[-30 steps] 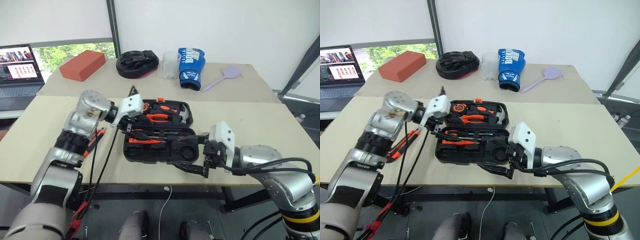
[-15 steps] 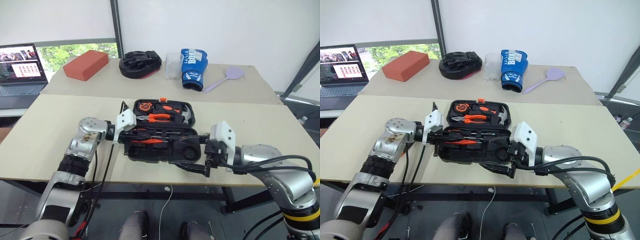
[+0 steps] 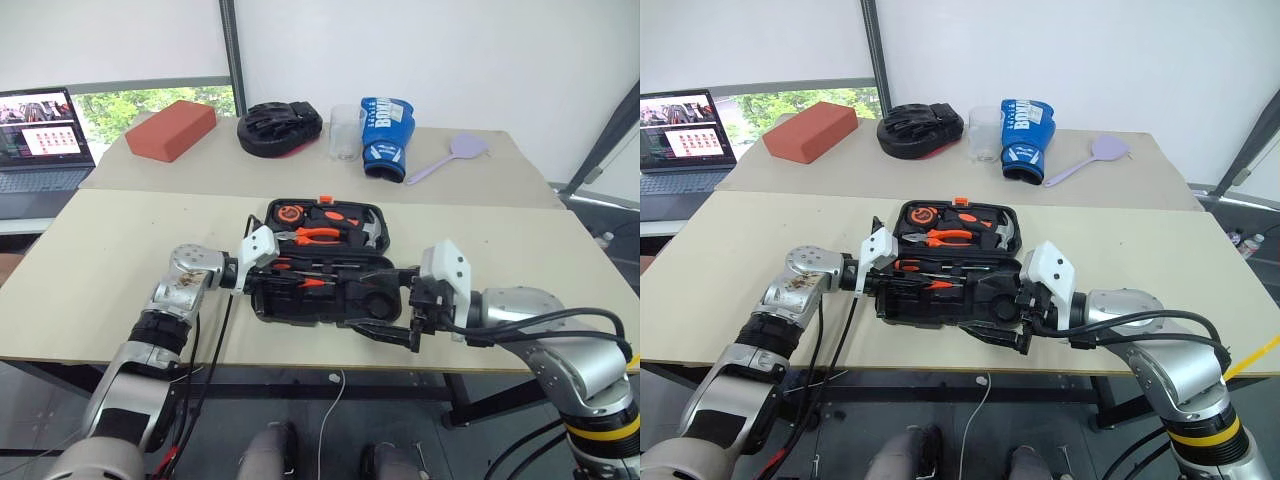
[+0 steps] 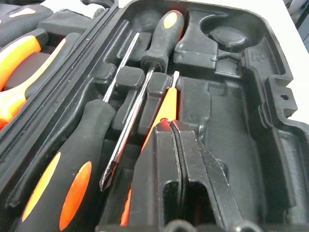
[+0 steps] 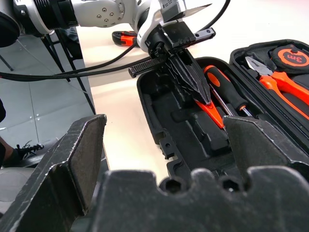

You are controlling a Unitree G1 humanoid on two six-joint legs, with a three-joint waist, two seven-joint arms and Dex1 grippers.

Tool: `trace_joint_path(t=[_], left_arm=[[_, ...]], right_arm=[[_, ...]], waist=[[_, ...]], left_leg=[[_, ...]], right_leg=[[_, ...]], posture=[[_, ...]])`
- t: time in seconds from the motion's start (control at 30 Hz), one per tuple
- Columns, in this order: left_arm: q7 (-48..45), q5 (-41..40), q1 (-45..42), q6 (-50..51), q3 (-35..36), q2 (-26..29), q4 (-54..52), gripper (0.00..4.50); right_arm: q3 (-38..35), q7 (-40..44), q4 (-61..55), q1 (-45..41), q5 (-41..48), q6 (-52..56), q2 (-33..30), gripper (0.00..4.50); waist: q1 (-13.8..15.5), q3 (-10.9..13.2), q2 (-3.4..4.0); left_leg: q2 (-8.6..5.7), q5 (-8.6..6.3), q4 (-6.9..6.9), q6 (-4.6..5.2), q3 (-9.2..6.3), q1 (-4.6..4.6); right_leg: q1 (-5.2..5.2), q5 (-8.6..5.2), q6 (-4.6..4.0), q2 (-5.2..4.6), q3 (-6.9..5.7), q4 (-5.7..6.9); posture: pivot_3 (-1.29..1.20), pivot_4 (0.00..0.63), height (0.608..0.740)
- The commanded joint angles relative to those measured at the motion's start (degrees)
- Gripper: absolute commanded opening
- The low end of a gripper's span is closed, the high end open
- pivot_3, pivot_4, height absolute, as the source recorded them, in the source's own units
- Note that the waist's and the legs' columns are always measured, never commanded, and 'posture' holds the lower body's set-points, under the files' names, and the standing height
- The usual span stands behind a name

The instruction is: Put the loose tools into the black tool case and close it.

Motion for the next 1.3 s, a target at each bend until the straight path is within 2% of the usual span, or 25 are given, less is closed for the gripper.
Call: trace_joint_path(t=[0.03,0.2,0.63,0.9,1.03,1.13,1.23,1.3], left_arm=[[1.0,1.2,-0.4,-0.7,0.0,0.1,2.5,0.07],[1.9,1.6,-0.6,-1.1,0.3,-0.2,5.3,0.07],[2.6,5.4,5.4,-4.4,-3.4,1.0,1.9,0.07],[4.1,3.9,3.0,1.4,-2.2,0.8,4.9,0.07],[3.3,2.6,4.2,3.8,-1.1,2.1,1.9,0.07],[2.9,-0.5,7.5,6.4,2.0,4.9,-6.3,0.07],[5.3,-6.8,11.7,13.8,9.8,8.8,-18.0,0.76],[8.3,-11.0,16.4,19.5,17.0,11.9,-26.8,1.62]], right_arm=[[-1.9,-0.3,-1.5,-0.6,1.3,0.3,-0.5,4.50],[-1.8,-0.1,-1.3,-0.8,1.3,0.2,-0.5,4.50],[-1.1,0.5,0.0,-2.4,1.3,-0.1,-0.3,4.50],[-0.8,0.3,0.0,-2.6,1.6,0.0,0.0,4.50],[0.0,0.5,0.4,-3.5,1.4,-0.3,0.3,4.50],[1.3,1.3,2.0,-5.6,0.6,-1.0,1.0,4.50],[3.0,2.3,5.0,-9.0,-0.3,-1.8,2.4,4.50],[3.7,3.1,7.2,-11.4,0.0,-1.8,3.9,4.50]], waist=[[-0.1,0.0,0.00],[-0.3,0.0,0.02],[-0.5,-0.3,0.47],[-0.4,-0.5,0.72],[-0.5,-0.6,0.86],[-1.3,-0.6,0.88],[-2.4,-0.6,0.88],[-2.9,-0.5,0.87]], left_leg=[[0.00,0.00,0.00,0.00,0.00,0.00],[0.01,0.00,-0.02,0.00,0.00,0.02],[0.00,-0.03,-0.08,0.03,0.03,0.14],[0.00,-0.05,-0.43,0.03,0.10,0.81],[0.00,-0.05,-0.48,0.02,0.13,0.83],[0.02,-0.06,-0.53,0.00,0.18,0.83],[0.06,-0.10,-0.61,-0.06,0.19,0.84],[0.11,-0.12,-0.63,-0.10,0.18,0.83]], right_leg=[[0.00,-0.01,-0.02,0.00,0.00,0.00],[0.00,-0.01,-0.01,0.01,0.00,0.00],[0.13,-0.01,-0.01,0.00,0.02,-0.06],[0.79,-0.43,0.12,-0.05,0.05,-0.31],[0.76,-0.45,0.11,-0.07,0.09,-0.32],[0.68,-0.46,0.08,-0.08,0.12,-0.32],[0.63,-0.46,-0.05,-0.04,0.11,-0.29],[0.55,-0.48,-0.17,0.01,0.11,-0.24]], posture=[[0.00,0.150,0.718],[0.00,0.150,0.718],[0.00,0.150,0.718],[0.00,0.150,0.718],[0.00,0.150,0.718],[0.00,0.150,0.718],[0.00,0.150,0.718],[0.00,0.150,0.718]])
